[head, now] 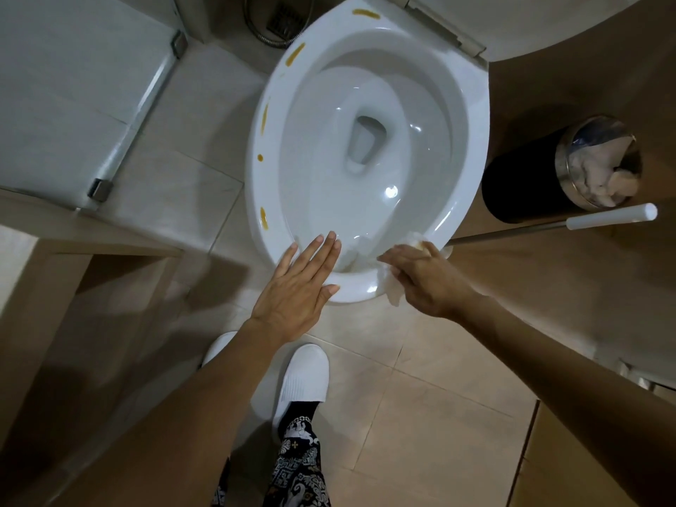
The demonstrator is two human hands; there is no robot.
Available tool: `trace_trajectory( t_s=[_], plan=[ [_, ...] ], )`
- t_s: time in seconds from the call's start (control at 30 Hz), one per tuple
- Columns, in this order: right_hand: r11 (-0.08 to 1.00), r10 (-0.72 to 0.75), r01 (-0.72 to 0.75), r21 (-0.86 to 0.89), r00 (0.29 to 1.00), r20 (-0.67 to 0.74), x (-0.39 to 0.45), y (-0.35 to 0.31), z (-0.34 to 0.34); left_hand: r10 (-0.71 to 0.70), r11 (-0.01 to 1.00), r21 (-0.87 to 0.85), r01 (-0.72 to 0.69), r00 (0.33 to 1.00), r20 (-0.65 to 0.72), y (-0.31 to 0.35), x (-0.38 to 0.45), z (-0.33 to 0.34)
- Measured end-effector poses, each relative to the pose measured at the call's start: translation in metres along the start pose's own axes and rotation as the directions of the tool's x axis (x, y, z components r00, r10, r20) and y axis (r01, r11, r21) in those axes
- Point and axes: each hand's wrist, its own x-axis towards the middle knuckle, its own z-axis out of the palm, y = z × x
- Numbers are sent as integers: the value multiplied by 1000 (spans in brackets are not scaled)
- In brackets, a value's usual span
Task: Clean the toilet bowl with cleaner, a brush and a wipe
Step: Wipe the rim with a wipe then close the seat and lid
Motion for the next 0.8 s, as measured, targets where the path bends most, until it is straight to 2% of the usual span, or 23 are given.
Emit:
trace_trajectory(
  t_s=[0.1,0.2,0.33,0.47,0.63,0.8],
  plan=[
    [999,-1,2,35,1000,-28,-1,-14,8,20,1000,10,-20,1000,-3,-7,-8,2],
    [994,-59,63,87,997,-49,0,-39,25,26,999,21,-25,1000,-9,-10,-12,1],
    [987,-30,38,154,998,-52,1,-50,35,37,999,38,-36,999,-20,-12,-12,0],
    [990,-10,33,136,985,-172,-9,-38,34,55,997,56,-53,998,-26,-14,-13,1],
    [986,157,-131,100,927,-340,-12,-75,77,60,997,50,-59,998,-27,-16,-14,1],
    [986,118,-61,157,916,-383,-10,-100,101,76,997,34,-75,997,-31,-24,-16,-1]
  ],
)
